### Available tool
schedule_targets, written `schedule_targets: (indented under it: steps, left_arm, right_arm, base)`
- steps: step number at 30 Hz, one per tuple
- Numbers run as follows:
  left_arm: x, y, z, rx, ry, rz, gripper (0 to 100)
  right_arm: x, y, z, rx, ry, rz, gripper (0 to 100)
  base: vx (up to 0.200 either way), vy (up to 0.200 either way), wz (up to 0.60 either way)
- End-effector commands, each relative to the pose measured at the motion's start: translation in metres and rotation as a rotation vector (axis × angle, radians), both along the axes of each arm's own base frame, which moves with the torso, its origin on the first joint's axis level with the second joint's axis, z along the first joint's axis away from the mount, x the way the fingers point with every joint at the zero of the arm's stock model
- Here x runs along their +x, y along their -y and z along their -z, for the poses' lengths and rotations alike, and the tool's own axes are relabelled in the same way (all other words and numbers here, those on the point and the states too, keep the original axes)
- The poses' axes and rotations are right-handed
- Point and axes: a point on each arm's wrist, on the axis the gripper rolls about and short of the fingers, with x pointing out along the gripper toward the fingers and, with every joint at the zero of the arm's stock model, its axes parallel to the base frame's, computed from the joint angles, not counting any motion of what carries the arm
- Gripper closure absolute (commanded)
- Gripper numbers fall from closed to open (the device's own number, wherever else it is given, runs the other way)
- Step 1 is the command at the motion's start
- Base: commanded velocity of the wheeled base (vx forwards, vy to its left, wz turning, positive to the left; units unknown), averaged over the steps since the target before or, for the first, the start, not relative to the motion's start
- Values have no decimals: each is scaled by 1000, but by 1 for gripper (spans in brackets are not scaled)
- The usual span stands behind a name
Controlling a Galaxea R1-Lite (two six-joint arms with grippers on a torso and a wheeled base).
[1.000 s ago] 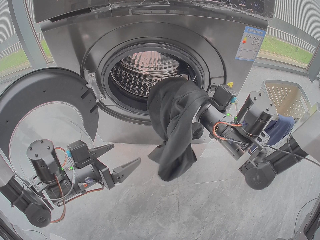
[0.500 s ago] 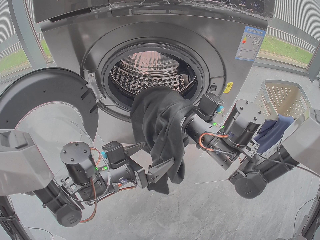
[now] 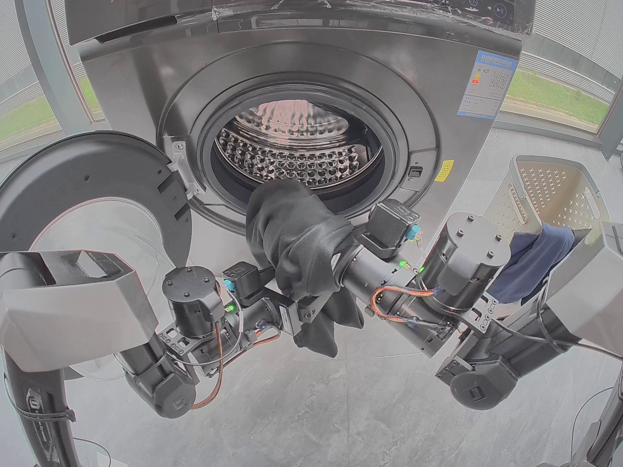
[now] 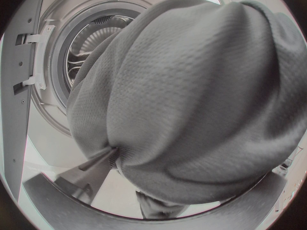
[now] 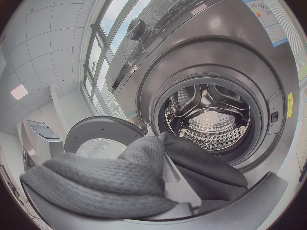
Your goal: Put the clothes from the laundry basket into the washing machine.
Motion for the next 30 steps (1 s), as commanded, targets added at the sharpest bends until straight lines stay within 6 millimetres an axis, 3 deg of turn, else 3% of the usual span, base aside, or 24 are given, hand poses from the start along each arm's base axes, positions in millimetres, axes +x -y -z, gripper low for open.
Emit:
schedule_targets:
  steps: [1,10,18,22,27,28,30]
  left_arm:
    - [17,8,7,-13,16,-54,100]
    - [29,8,-10,-81,67,-124,100]
    - [13,-8,-38,-118,93,-133,100]
    - [2,-14,-49,-144,90,-128,100]
    - [-3,-15,-48,-135,79,-121,100]
    - [-4,-14,-47,-134,77,-118,100]
    - [-6,-15,-48,-135,78,-116,100]
  right_arm:
    - [-8,-2,2,-6,-8,-20,100]
    - [-2,11,8,-23,-34,15,100]
    - [28,43,17,-36,-70,133,100]
    - [30,43,33,-67,-102,137,100]
    - [27,38,38,-65,-94,120,100]
    - [26,36,37,-61,-92,114,0]
    - [24,37,38,-65,-95,109,0]
  base:
    - [0,0,0]
    - [0,0,0]
    - [0,0,0]
    - [0,0,0]
    - [0,0,0]
    - [0,0,0]
    - [0,0,0]
